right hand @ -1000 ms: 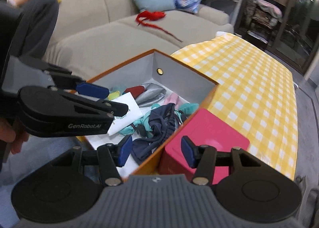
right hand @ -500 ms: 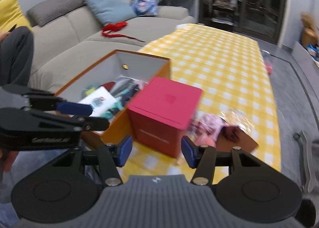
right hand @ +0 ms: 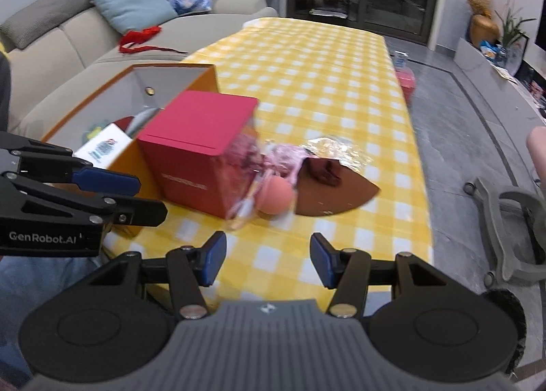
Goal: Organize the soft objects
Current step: 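Move both grippers back over the pink ball and brown pouch, then grasp the pink ball with the left gripper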
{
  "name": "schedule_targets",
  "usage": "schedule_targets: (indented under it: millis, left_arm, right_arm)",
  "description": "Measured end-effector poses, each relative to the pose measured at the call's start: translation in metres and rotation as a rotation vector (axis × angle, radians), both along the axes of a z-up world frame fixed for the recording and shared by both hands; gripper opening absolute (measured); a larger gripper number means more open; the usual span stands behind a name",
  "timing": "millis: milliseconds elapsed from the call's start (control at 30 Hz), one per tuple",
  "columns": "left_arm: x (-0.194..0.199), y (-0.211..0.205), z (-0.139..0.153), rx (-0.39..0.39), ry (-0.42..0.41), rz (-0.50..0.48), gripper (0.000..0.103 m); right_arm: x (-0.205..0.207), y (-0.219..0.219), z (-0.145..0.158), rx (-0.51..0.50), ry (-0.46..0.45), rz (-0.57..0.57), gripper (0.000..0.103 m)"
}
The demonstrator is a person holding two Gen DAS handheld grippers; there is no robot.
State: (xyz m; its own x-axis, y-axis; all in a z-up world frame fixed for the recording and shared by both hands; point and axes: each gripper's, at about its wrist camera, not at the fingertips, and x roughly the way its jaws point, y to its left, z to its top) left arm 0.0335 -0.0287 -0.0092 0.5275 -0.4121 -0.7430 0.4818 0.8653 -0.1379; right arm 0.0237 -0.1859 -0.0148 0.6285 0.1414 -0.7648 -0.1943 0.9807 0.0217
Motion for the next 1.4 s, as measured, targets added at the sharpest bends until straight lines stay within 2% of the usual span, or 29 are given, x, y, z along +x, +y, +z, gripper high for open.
schedule_targets:
  millis: [200, 433, 733, 933, 1100, 1400]
  left_arm:
    - [0.006, -0.022, -0.006, -0.007, -0.002, -0.033, 0.047]
    - [0.016, -0.042, -0.015, 0.023, 0.005, -0.070, 0.047]
    - [0.034, -0.069, -0.027, 0.107, -0.012, -0.139, 0.047]
    - [0.048, -0.097, -0.038, 0.271, -0.081, -0.181, 0.047]
    - [0.056, -0.122, -0.051, 0.405, -0.158, -0.294, 0.047]
    - [0.085, -0.152, -0.088, 0.639, -0.121, -0.430, 0.047]
  right_arm:
    - [0.004, -0.025, -0.004, -0.001, 0.000, -0.078, 0.054]
    - [0.018, -0.049, -0.010, -0.033, 0.004, -0.142, 0.054]
    - [0.039, -0.074, -0.024, -0.012, 0.050, -0.166, 0.054]
    - [0.053, -0.084, -0.031, -0.012, 0.063, -0.163, 0.054]
    - [0.063, -0.091, -0.038, 0.017, 0.086, -0.158, 0.054]
    - [0.087, -0.100, -0.054, 0.033, 0.126, -0.132, 0.057]
